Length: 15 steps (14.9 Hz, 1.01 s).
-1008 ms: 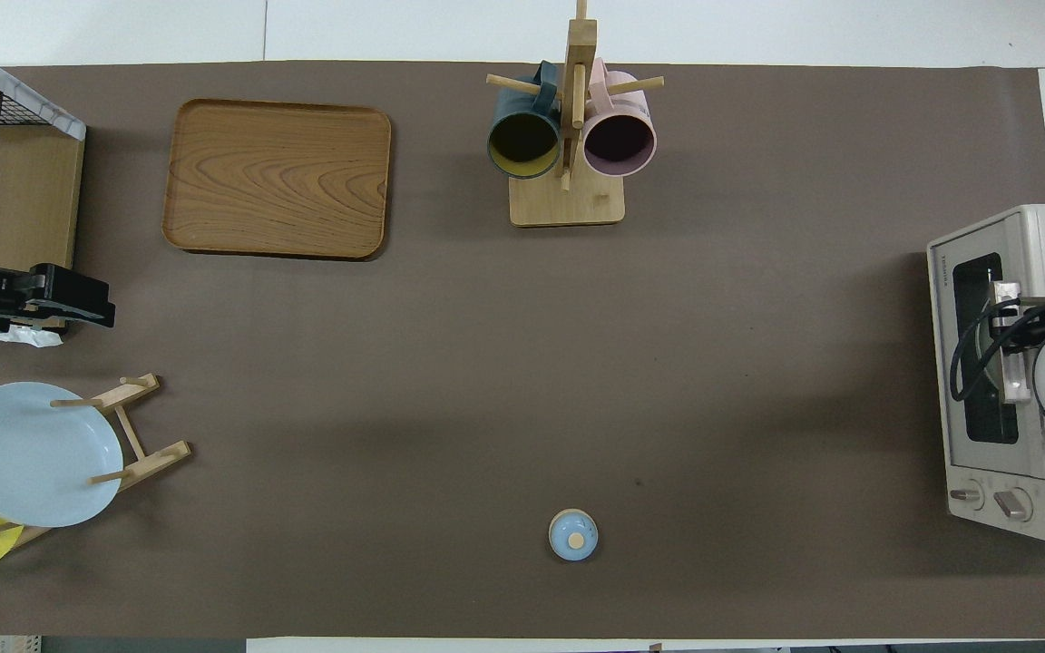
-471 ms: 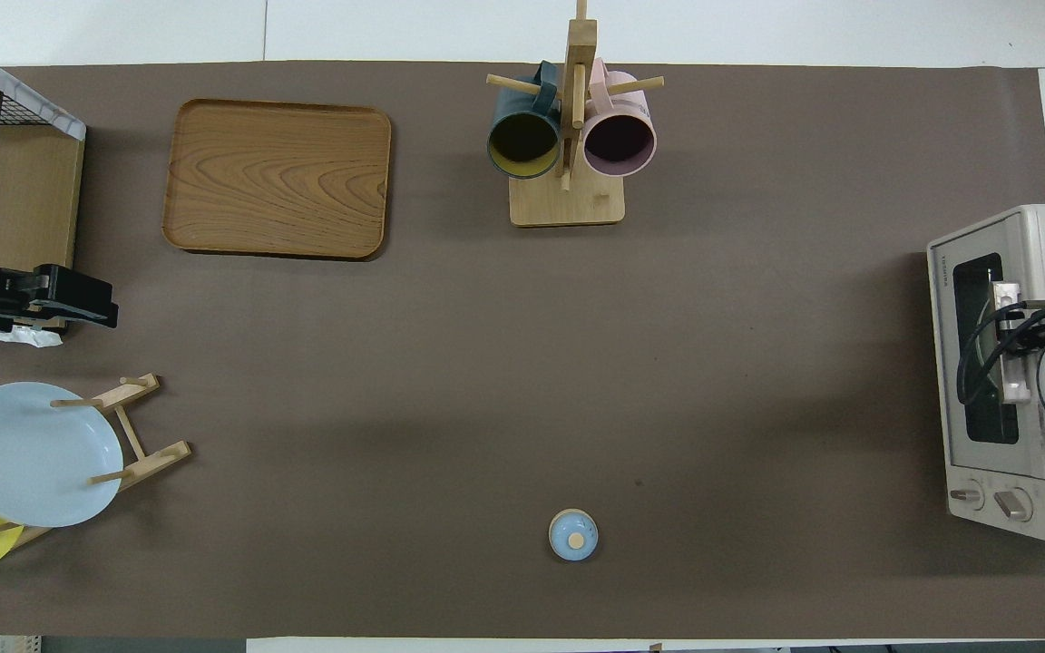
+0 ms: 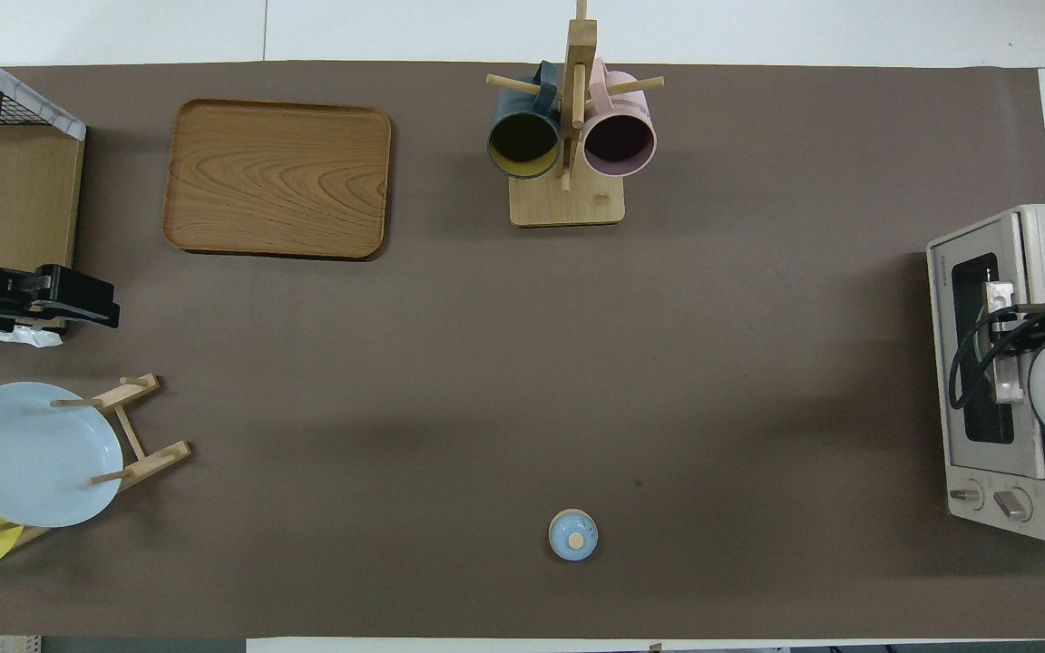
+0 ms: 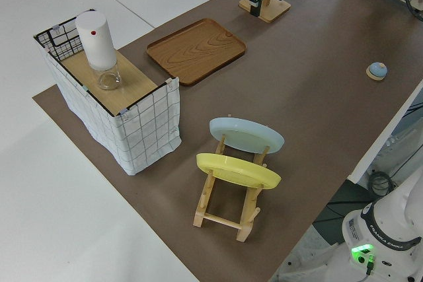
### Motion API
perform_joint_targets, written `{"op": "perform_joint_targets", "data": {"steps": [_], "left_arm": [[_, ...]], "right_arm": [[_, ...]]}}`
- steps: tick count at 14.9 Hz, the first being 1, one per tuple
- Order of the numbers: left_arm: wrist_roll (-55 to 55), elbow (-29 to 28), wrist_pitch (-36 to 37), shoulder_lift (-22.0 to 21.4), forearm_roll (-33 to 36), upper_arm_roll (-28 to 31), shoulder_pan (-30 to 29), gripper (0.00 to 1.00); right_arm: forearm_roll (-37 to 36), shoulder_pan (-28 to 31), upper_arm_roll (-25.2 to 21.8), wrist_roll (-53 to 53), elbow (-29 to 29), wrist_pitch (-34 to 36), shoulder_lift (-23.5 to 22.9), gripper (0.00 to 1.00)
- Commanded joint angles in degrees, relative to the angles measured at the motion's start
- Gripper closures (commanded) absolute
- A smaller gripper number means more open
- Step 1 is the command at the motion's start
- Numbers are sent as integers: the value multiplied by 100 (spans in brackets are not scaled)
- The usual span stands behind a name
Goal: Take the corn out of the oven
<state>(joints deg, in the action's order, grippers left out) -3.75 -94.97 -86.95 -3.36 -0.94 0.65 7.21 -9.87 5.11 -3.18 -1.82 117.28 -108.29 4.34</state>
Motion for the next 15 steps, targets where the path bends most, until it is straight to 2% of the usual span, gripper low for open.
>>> {"op": "perform_joint_targets", "data": {"steps": [1, 7, 12, 15], "left_arm": [[-11, -30, 29, -77, 94, 23, 61, 0], [-38, -30, 29, -86, 94, 31, 61, 0], [-29, -127, 3, -130, 94, 31, 61, 0], [-29, -136, -6, -130, 94, 31, 53, 0]], "right_arm": [[239, -141, 2, -82, 296, -500, -100, 100], [450, -273, 11, -64, 383, -1026, -477, 100], [635, -449, 11, -47, 726, -1948, -768, 100], [635, -547, 19, -55, 762, -2187, -925, 100]]}}
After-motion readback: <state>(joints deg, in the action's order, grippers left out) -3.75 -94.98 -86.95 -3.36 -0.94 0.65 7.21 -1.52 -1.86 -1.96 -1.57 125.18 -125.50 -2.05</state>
